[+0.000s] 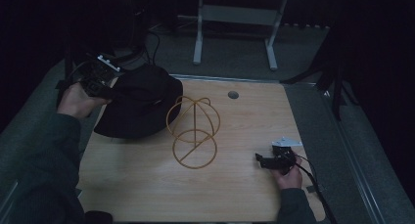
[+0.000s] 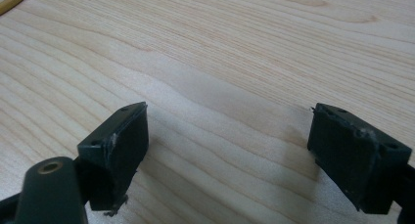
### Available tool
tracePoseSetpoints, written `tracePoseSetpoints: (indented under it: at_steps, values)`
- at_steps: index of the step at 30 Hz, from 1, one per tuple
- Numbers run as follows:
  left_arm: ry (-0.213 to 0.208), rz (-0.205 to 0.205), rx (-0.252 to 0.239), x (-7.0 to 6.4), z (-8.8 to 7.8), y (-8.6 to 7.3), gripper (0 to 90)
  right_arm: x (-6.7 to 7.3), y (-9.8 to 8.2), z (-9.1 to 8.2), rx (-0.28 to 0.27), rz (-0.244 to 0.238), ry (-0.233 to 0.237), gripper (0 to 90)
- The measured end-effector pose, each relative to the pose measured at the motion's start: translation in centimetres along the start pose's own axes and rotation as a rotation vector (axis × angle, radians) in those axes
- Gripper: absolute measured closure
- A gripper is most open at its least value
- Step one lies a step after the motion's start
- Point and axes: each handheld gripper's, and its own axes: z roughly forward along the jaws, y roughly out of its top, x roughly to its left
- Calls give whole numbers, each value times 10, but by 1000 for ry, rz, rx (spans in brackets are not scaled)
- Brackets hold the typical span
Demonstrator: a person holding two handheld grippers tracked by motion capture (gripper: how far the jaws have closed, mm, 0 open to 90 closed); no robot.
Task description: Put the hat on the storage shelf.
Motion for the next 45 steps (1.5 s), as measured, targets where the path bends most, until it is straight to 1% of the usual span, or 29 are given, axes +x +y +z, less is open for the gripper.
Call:
tracePoseSetpoints:
  at_steps: [8,11,19,24,29,34,39,45]
  values:
    - [-6,12,-23,1,-7,1,879,0,0,0,0,0,0,153]
    - [-11,20,-26,1,-10,1,879,0,0,0,0,0,0,153]
    - [-14,22,-32,1,-11,3,879,0,0,0,0,-1,0,153]
    - [-28,27,-41,0,-13,4,879,0,0,0,0,0,0,153]
    - [-22,36,-43,-1,-16,6,879,0,0,0,0,-1,0,153]
    - [-20,34,-59,-2,-19,6,879,0,0,0,0,-1,0,153]
    - [-33,30,-67,-1,-21,6,879,0,0,0,-1,-1,0,154]
    - [-37,32,-77,-2,-24,8,879,0,0,0,-1,0,0,153]
